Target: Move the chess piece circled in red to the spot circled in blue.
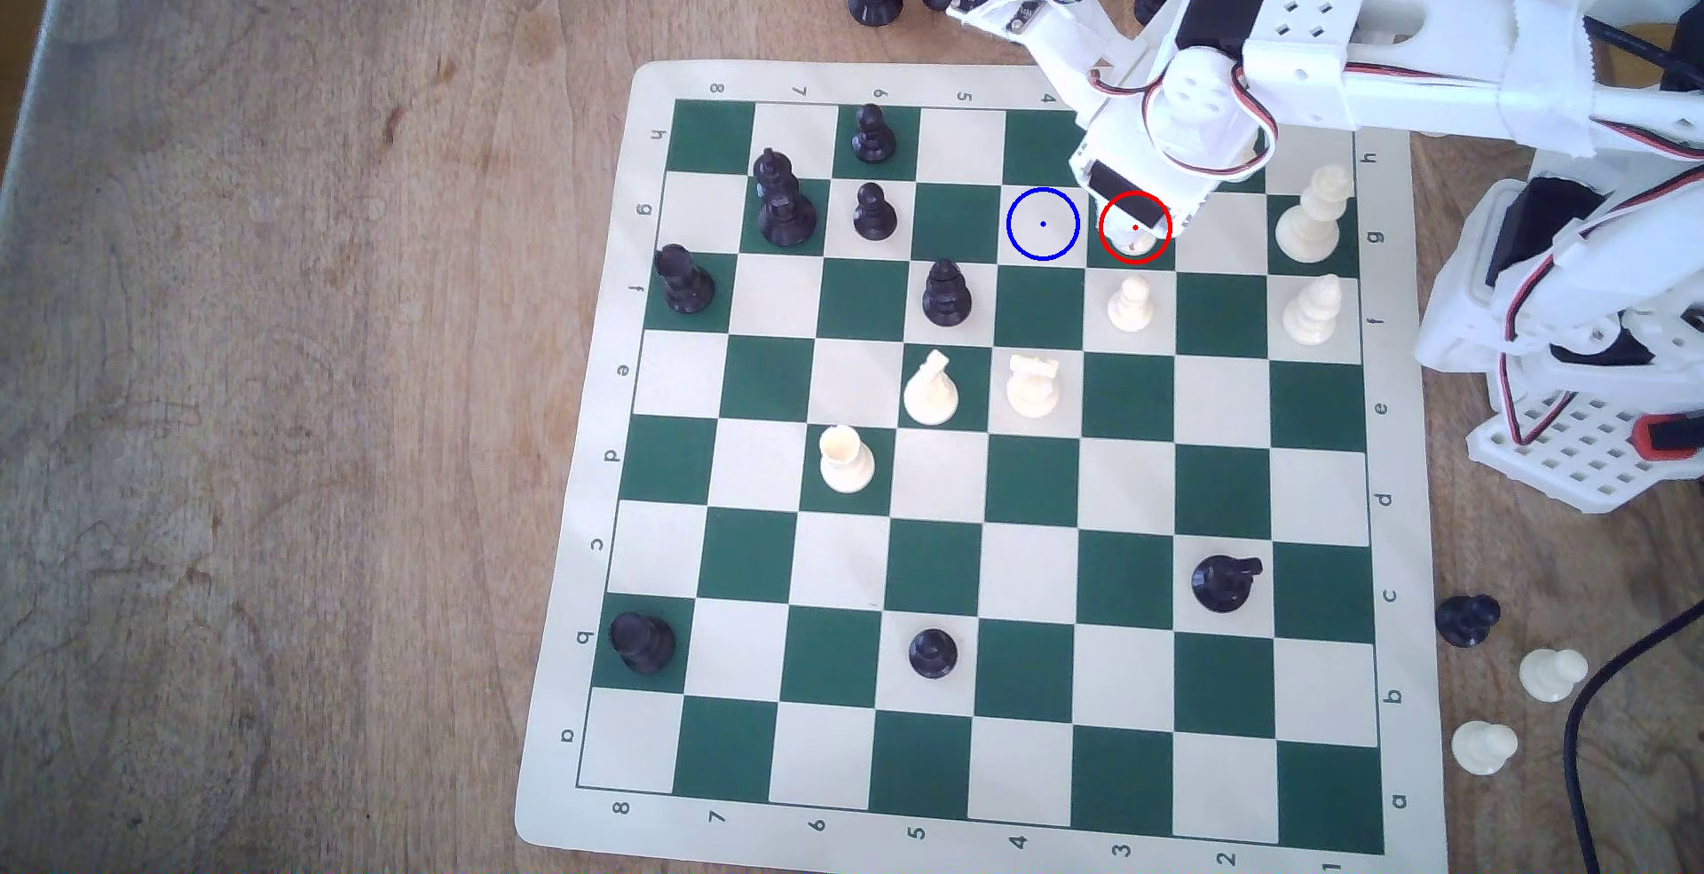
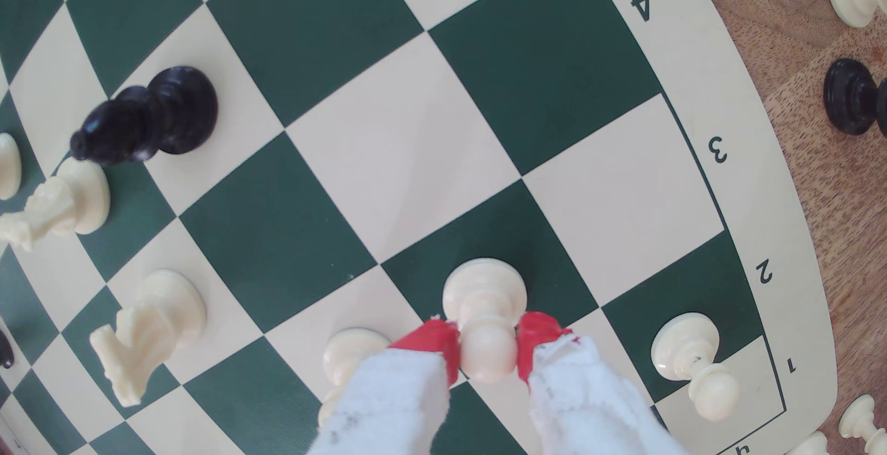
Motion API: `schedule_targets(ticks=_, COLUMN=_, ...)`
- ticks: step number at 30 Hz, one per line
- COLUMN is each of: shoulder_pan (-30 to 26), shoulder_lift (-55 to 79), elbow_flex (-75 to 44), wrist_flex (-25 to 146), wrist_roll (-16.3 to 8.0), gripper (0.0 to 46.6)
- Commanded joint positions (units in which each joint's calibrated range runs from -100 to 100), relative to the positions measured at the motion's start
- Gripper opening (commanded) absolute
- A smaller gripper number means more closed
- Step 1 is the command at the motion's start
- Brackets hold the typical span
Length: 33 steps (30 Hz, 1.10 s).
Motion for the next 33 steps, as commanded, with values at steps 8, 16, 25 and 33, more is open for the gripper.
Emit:
schedule_targets(ticks=8, shoulder_pan=0.3, shoulder_lift=-6.2, elbow_flex=-10.9, wrist_flex=9.6, wrist_roll=3.1, gripper=0.4)
schedule_targets(ticks=16, shoulder_pan=-2.0, shoulder_lift=-2.0, elbow_flex=-15.8, wrist_flex=7.8, wrist_roll=4.9, gripper=0.4)
schedule_targets(ticks=25, shoulder_pan=-2.8, shoulder_lift=4.7, elbow_flex=-15.9, wrist_flex=1.6, wrist_roll=5.3, gripper=0.4)
schedule_targets(ticks=33, shoulder_pan=-3.0, shoulder_lift=9.1, elbow_flex=-18.3, wrist_flex=-0.3, wrist_roll=5.4, gripper=0.4)
